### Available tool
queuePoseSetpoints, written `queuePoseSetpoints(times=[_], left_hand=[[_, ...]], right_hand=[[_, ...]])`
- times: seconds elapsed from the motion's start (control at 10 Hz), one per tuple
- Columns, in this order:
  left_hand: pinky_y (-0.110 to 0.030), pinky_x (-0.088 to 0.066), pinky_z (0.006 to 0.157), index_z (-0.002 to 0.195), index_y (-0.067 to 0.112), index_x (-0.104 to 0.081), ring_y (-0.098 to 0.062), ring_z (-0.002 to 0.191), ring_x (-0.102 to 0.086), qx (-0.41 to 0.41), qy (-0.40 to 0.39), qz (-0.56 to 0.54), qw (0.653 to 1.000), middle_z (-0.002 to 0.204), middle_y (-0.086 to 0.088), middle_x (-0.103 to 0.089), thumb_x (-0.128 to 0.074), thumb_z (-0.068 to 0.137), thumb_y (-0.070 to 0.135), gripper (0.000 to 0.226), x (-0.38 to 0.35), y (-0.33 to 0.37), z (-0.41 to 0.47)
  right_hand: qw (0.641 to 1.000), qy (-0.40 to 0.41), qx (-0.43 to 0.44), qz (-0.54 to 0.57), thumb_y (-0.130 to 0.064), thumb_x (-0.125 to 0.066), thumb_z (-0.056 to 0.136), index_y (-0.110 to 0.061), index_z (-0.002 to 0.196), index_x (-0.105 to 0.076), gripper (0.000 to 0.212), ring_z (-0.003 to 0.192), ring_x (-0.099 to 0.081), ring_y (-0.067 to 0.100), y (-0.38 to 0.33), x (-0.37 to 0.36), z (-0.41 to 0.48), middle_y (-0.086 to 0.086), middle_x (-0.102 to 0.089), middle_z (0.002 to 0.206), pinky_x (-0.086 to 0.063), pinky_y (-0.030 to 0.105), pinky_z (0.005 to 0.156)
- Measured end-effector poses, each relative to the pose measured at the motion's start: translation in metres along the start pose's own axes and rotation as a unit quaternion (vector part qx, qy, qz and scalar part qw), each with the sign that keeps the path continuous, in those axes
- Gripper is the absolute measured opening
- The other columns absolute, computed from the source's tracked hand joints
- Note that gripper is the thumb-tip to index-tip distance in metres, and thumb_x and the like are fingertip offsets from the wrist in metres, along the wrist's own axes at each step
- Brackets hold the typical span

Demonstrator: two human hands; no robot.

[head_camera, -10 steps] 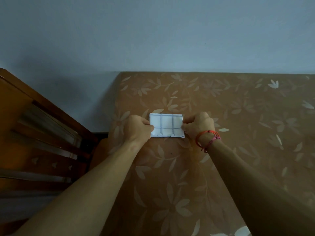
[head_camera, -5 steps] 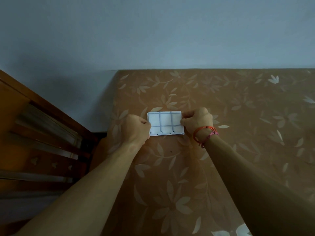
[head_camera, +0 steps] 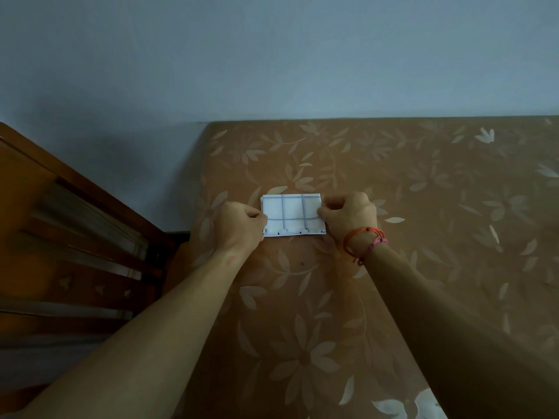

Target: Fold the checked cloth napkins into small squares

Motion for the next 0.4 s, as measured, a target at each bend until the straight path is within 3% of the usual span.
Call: queuePoseSetpoints(times=[0.1,0.2,0.3,0.4], left_hand=[[-0.028,-0.05,0.056,0.079,0.004,-0.076,-0.018,0.064,-0.062,-0.034,-0.001,0.018,0.999,0.071,-0.011,-0.071,-0.064,0.088,0.013,0.017,0.007,0.009,-0.013],[-0.004,-0.038,0.054,0.09,0.004,-0.074,-0.007,0.068,-0.055,-0.068,-0.003,0.043,0.997,0.083,-0.001,-0.068,-0.062,0.09,0.014,0.015,0.018,0.019,-0.028],[-0.003,-0.039,0.066,0.107,0.01,-0.071,-0.006,0.086,-0.059,-0.098,0.002,0.067,0.993,0.1,0.004,-0.067,-0.063,0.09,0.023,0.023,0.028,0.022,-0.04],[-0.032,-0.05,0.089,0.115,0.013,-0.067,-0.017,0.103,-0.061,-0.127,0.009,0.107,0.986,0.114,-0.002,-0.067,-0.064,0.088,0.034,0.035,0.034,0.017,-0.05]], right_hand=[[1.0,-0.01,0.014,-0.004,-0.023,-0.063,0.081,-0.004,0.091,-0.072,0.023,0.085,-0.068,0.027,-0.003,0.006,-0.01,0.013,-0.073,0.09,-0.058,0.04,0.073],[0.999,-0.03,0.021,-0.006,-0.029,-0.062,0.084,-0.015,0.104,-0.071,0.026,0.093,-0.066,0.022,-0.006,0.015,-0.025,0.005,-0.073,0.099,-0.055,0.035,0.081],[0.998,-0.044,0.038,-0.018,-0.034,-0.059,0.085,-0.02,0.116,-0.065,0.034,0.098,-0.065,0.023,-0.007,0.024,-0.042,0.004,-0.071,0.103,-0.053,0.033,0.084],[0.995,-0.046,0.065,-0.062,-0.042,-0.055,0.086,-0.023,0.122,-0.058,0.042,0.101,-0.063,0.024,-0.009,0.034,-0.061,0.003,-0.067,0.112,-0.052,0.035,0.085]])
Point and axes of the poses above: each hand's wrist, its own z-axis towards the middle knuckle, its own x-axis out of the back of the hand, y = z × x, the point moved 6 cm from there along z, towards the middle knuckle
